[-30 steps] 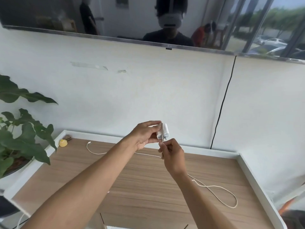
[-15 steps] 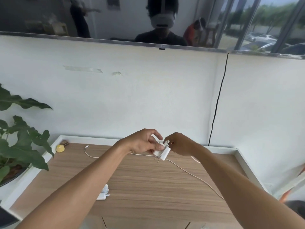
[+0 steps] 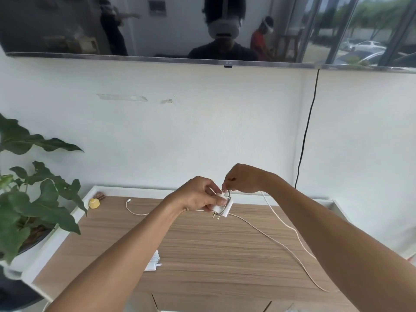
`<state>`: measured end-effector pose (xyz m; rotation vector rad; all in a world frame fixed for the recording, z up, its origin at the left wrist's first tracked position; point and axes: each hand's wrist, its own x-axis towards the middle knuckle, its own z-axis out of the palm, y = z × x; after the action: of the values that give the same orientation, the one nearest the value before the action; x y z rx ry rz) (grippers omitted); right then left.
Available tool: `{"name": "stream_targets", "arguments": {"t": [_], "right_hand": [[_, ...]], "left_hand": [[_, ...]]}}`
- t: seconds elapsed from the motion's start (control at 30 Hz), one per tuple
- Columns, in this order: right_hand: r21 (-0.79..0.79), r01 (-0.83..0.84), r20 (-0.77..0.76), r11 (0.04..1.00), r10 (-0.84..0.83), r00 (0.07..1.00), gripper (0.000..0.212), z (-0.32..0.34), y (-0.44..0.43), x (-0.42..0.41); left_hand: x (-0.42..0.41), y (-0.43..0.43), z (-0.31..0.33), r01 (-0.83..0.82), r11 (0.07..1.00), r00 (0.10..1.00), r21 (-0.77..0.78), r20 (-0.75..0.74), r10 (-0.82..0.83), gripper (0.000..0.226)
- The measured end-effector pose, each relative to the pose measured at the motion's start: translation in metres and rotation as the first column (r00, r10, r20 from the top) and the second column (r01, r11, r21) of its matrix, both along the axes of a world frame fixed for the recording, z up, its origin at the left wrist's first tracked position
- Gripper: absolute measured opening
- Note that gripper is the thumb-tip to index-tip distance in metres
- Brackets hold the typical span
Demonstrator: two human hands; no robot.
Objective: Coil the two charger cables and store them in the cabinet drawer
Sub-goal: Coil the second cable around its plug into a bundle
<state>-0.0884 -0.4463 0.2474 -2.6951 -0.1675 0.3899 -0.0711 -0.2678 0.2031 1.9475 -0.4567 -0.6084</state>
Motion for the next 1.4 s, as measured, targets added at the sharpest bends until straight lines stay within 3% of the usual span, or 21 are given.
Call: {"name": "stream_targets", "arguments": {"t": [0.17, 0.33, 0.63, 1.0, 1.23, 1.4], "right_hand": [[-0.102, 0.055, 0.175, 0.993, -0.036, 0.984, 0.019, -0.001, 0.019, -0.004], [-0.123, 0.095, 0.364, 0.988, -0.044, 0.930, 0.021, -0.011, 0.028, -0.012], [0.132, 0.156, 0.442, 0.979, -0.199, 0.875, 0.021, -0.031, 0.027, -0.026], [0.455, 0.118, 0.460, 0.883, -0.347, 0.817, 0.014, -0.051, 0.009, -0.033], [0.480, 0.075, 0.443, 0.874, -0.315, 0.839, 0.017, -0.045, -0.002, -0.035], [0.429, 0.008, 0.464, 0.903, -0.228, 0.856, 0.012, -0.042, -0.006, -0.036]], "left_hand": [[0.001, 0.006, -0.003, -0.103, 0.993, 0.993, -0.064, -0.070, 0.098, 0.039], [0.004, 0.010, -0.009, -0.201, 0.975, 0.976, -0.097, -0.108, 0.190, 0.030], [0.003, -0.001, -0.010, -0.373, 0.880, 0.905, -0.294, -0.326, 0.275, 0.025], [-0.002, -0.018, -0.017, -0.420, 0.756, 0.858, -0.502, -0.491, 0.150, 0.028], [-0.002, -0.026, -0.015, -0.418, 0.721, 0.867, -0.553, -0.480, 0.134, 0.030], [0.000, -0.027, -0.010, -0.369, 0.781, 0.885, -0.504, -0.446, 0.130, 0.023]]}}
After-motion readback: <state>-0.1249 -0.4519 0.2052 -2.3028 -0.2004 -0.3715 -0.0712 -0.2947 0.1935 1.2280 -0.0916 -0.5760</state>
